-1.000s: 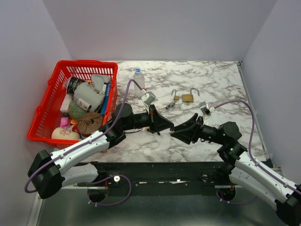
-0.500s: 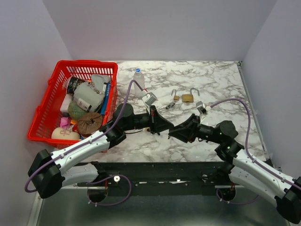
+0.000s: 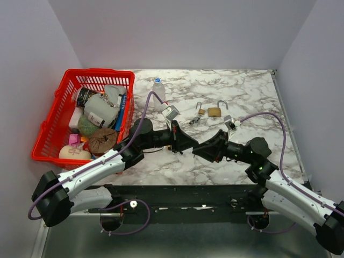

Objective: Unlock with the key

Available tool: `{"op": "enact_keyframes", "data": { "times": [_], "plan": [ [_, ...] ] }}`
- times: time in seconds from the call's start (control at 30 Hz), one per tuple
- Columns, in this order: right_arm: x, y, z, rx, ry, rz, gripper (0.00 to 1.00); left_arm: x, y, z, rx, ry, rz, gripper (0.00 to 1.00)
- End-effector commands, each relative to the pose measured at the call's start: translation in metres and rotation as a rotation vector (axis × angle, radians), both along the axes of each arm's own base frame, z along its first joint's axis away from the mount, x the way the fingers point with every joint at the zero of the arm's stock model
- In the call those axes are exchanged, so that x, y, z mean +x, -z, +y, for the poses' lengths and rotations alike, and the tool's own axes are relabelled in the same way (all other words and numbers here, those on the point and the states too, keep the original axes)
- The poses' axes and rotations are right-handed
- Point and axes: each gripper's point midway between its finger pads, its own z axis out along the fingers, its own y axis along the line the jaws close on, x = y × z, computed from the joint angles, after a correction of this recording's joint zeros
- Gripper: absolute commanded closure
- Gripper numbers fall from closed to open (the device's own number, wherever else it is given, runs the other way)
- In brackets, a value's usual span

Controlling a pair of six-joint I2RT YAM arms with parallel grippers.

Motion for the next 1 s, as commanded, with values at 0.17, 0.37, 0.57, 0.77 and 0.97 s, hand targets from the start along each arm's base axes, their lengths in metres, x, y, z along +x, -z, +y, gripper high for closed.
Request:
{"op": "enact_keyframes", "data": {
  "times": [0.17, 0.37, 0.57, 0.77, 0.97],
  "plan": [
    [-0.004, -0.001, 0.000, 0.002, -0.009, -0.013, 0.62, 0.007, -0.017, 0.004, -0.018, -0.046, -0.050, 1.00],
    [-0.003, 0.003, 0.001, -0.005, -0.006, -0.006, 0.59, 0.005, -0.019, 0.005, -0.023, -0.043, -0.053, 1.00],
    [-0.003, 0.004, 0.001, -0.009, -0.007, -0.005, 0.58, 0.005, -0.019, 0.005, -0.023, -0.046, -0.053, 1.00],
    [-0.001, 0.010, 0.002, -0.021, -0.006, 0.006, 0.57, 0.005, -0.024, 0.006, -0.029, -0.044, -0.058, 1.00],
    [0.000, 0.014, 0.002, -0.031, 0.000, 0.009, 0.57, 0.004, -0.024, 0.006, -0.028, -0.044, -0.055, 1.00]
  ]
}}
